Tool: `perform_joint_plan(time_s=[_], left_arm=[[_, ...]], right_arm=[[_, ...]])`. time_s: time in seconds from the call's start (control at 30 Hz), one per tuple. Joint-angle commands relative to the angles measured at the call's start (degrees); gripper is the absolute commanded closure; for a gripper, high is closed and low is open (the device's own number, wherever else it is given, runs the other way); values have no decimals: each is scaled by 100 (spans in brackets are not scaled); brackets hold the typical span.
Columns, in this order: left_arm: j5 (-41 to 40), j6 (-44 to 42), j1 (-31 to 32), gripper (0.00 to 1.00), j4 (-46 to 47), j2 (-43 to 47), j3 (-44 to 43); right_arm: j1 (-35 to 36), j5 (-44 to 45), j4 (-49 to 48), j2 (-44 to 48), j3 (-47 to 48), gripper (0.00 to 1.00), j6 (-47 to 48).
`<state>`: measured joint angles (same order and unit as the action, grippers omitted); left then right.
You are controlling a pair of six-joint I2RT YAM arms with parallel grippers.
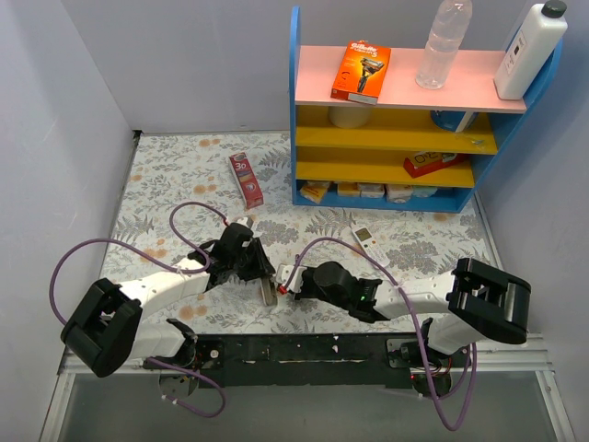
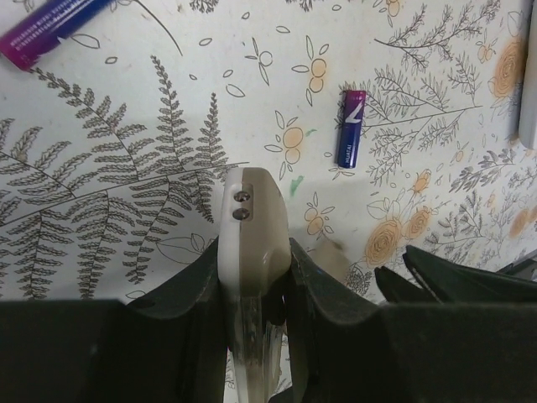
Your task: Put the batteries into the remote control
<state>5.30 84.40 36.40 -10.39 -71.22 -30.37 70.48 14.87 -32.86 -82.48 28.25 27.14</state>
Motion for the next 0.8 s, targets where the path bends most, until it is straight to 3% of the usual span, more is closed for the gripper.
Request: perform_joint_plan(time_s=[0.0, 0.2, 0.37, 0.43, 0.47, 0.57, 0.77], left_arm=[[-318, 243, 113, 100, -51, 143, 40], [-837, 489, 113, 97, -15, 354, 189], [-1197, 542, 113, 97, -86, 1125, 303], [-1364, 463, 104, 97, -94, 1443, 321], [-1391, 437, 104, 97, -86, 1723, 347], [-1392, 305, 95, 100, 72, 2172, 496], [-1067, 445, 86, 100, 433, 3438, 1059]], right_arm=[[27, -485, -28, 319, -109, 70, -190], [27, -837, 868, 715, -197, 68, -665], [-25, -284, 2124, 997, 241, 65, -1813], [-86, -152, 2712, 883, 847, 50, -2271], [-165, -91, 3272, 726, 1110, 29, -2666], [-350, 138, 4459, 331, 2042, 9, -3458], [-930, 60, 5939, -609, 3686, 8, -5191]])
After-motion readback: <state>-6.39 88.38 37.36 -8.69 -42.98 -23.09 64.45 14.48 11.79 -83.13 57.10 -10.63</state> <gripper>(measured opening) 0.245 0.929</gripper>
